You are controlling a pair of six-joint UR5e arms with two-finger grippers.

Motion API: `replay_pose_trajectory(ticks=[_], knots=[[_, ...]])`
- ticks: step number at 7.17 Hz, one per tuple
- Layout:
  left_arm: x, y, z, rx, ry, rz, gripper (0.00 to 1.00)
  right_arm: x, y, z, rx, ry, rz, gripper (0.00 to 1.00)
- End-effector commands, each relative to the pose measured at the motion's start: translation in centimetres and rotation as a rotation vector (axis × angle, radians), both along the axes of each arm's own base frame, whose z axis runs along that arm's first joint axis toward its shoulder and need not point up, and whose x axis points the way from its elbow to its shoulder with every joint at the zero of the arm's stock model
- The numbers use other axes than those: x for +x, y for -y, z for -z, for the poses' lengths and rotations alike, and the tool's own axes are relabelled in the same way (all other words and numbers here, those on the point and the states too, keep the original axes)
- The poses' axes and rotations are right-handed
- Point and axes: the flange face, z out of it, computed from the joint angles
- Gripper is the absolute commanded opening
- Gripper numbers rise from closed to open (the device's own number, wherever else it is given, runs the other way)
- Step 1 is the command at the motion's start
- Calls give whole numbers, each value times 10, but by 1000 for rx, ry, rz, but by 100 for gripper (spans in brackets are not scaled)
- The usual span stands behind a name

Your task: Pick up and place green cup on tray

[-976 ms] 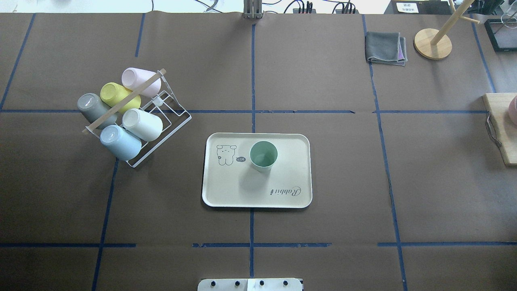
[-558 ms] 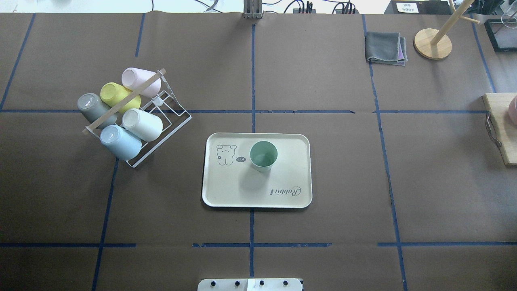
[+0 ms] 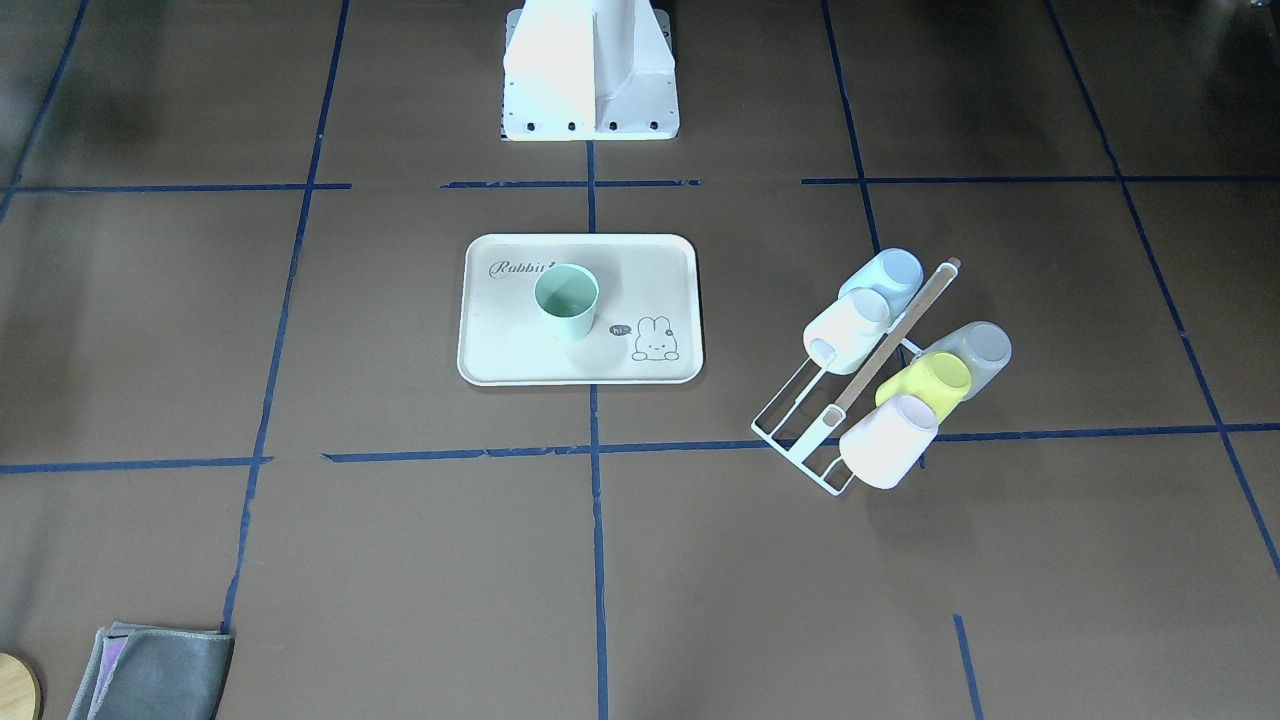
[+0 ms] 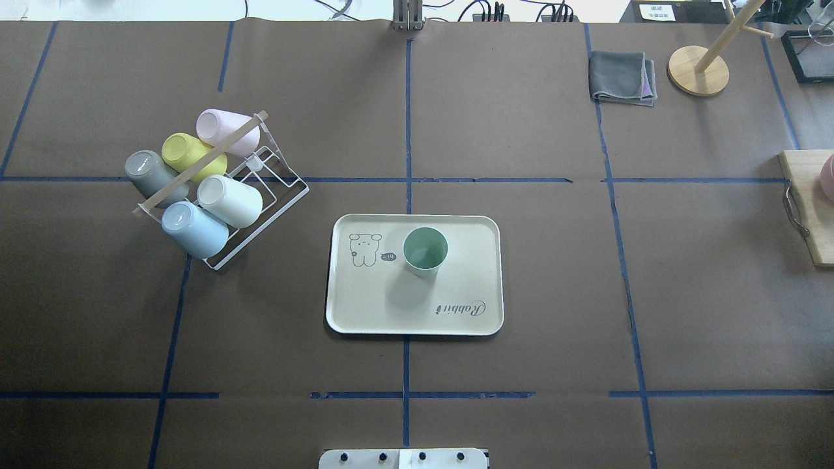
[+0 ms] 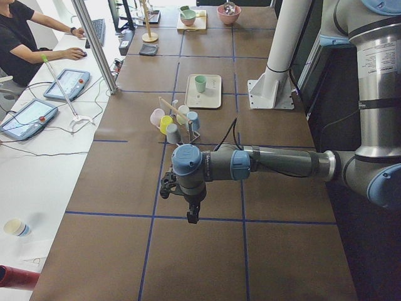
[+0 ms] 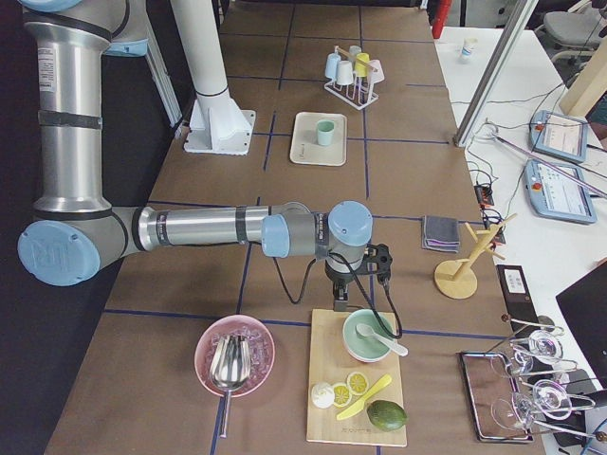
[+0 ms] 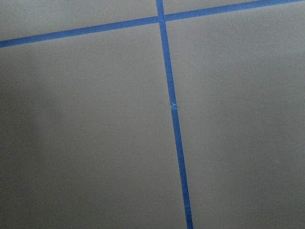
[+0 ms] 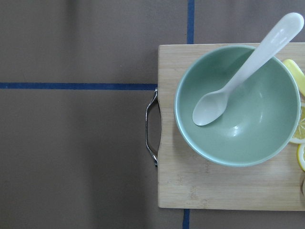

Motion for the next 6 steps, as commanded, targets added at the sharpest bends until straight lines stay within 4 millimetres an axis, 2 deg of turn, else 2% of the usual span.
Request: replay_pose_trajectory(ticks=[1, 6], knots=[[0, 2, 0, 1, 0, -4, 100, 2, -1, 1, 2, 1, -4, 100], [1, 2, 7, 18, -2, -10, 100, 1, -1, -1, -3, 1, -2, 100]])
